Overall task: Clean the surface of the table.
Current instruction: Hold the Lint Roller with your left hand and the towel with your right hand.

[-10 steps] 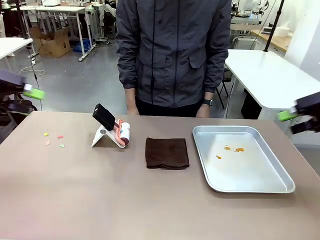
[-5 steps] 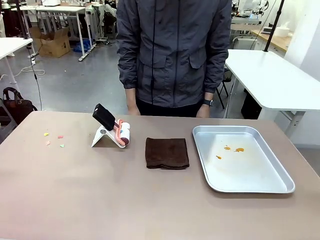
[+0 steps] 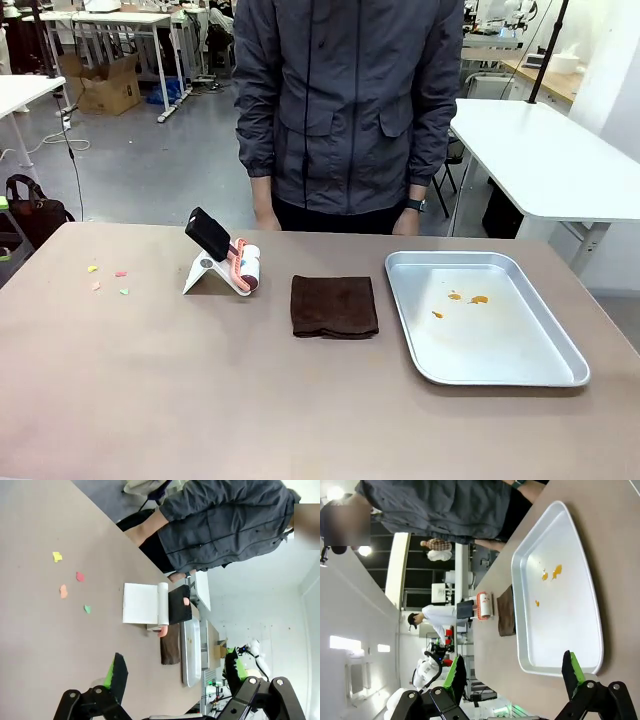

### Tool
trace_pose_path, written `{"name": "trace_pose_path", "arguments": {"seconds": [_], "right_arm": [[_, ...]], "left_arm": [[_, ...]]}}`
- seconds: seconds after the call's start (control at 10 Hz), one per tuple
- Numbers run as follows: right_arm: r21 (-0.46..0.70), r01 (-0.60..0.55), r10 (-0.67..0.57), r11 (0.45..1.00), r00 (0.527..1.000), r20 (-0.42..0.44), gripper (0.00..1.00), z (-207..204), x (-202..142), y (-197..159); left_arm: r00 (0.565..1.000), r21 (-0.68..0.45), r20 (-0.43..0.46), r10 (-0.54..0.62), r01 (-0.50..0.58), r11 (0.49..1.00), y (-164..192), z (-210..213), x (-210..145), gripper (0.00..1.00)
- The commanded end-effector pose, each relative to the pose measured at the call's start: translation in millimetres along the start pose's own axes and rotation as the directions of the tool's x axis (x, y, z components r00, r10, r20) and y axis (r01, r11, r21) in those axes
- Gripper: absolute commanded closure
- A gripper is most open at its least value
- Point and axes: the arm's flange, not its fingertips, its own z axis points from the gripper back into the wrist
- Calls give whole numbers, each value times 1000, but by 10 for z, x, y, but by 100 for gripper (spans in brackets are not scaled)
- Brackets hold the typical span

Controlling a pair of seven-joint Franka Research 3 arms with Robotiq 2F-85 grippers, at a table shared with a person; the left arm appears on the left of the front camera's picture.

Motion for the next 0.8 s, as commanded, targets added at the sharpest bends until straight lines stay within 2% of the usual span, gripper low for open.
{"name": "trace_pose_path", "arguments": {"seconds": [0.0,0.6,0.7], "right_arm": [[30,-28,27,999,1000,11,0,116,-21,104],[13,-6,6,1000,1000,2,0,127,-38,94],[0,-83,83,997,996,-14,0,7,-46,282]], "left_arm": [[1000,-26,1,16,-16,1000,70,143,-22,0],[1000,-21,9,26,-26,999,73,157,-14,0],[999,38,0,-40,40,998,-105,94,1,0]]}}
